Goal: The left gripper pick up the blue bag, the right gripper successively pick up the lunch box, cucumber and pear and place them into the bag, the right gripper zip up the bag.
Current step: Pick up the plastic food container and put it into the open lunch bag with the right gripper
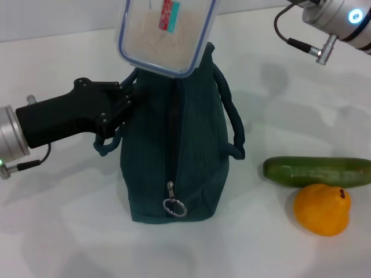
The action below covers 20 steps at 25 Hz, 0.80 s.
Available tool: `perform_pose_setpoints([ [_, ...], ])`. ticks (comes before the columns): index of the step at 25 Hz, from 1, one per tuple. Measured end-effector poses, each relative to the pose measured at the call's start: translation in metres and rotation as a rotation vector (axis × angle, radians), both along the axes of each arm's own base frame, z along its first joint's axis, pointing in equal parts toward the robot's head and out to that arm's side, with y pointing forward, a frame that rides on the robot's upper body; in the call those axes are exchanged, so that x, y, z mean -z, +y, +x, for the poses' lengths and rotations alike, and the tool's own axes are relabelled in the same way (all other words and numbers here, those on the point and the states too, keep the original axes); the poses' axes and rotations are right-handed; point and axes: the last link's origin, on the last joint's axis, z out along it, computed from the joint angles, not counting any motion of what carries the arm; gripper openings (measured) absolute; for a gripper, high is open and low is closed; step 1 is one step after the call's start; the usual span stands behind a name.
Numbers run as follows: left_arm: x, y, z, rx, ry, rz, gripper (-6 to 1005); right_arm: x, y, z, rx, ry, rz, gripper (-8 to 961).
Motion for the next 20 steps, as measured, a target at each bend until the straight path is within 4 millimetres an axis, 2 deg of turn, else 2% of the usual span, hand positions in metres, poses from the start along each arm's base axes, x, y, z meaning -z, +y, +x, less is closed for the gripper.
perform_pose_setpoints([
  [5,0.001,0.0,0.0,0.001,0.0,-0.003,48,0.004,-0.006,0.006,-0.005,-0.014,-0.013,97],
  [15,0.0,-0.001,-0.003,-0.011,-0.001,0.002,47,0.006,-0.033,0.049,0.015,-0.1,0.033,96],
  [20,-0.001,-0.001,-0.005,-0.015,0.003,0.004,47,0.007,-0.043,0.055,-0.033,-0.186,0.042,97],
])
